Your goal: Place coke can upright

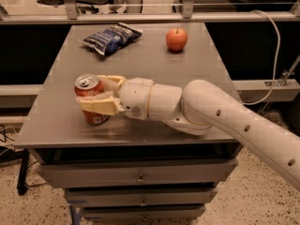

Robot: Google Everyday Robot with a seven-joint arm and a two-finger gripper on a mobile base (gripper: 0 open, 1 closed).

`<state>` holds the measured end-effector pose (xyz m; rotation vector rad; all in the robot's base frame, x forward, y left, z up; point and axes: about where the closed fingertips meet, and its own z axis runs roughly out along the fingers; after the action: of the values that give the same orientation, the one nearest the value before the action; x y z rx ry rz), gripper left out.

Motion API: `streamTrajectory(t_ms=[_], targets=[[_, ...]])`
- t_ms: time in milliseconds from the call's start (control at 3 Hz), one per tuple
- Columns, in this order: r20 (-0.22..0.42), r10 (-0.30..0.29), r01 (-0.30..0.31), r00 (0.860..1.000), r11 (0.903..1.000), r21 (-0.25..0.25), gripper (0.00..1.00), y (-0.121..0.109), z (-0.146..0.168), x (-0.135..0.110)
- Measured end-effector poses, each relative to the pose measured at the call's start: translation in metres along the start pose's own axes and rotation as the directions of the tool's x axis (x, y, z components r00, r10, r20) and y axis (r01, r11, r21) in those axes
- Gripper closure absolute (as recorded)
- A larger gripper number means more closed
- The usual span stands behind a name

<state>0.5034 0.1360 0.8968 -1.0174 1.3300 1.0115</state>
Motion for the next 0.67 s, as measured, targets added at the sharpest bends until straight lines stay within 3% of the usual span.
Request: streamTrajectory(t_ms=[667], targets=[[-0.036, 0.006, -0.007, 0.999, 0.9997, -0.025, 0.13, -0.002, -0.014, 0.002]])
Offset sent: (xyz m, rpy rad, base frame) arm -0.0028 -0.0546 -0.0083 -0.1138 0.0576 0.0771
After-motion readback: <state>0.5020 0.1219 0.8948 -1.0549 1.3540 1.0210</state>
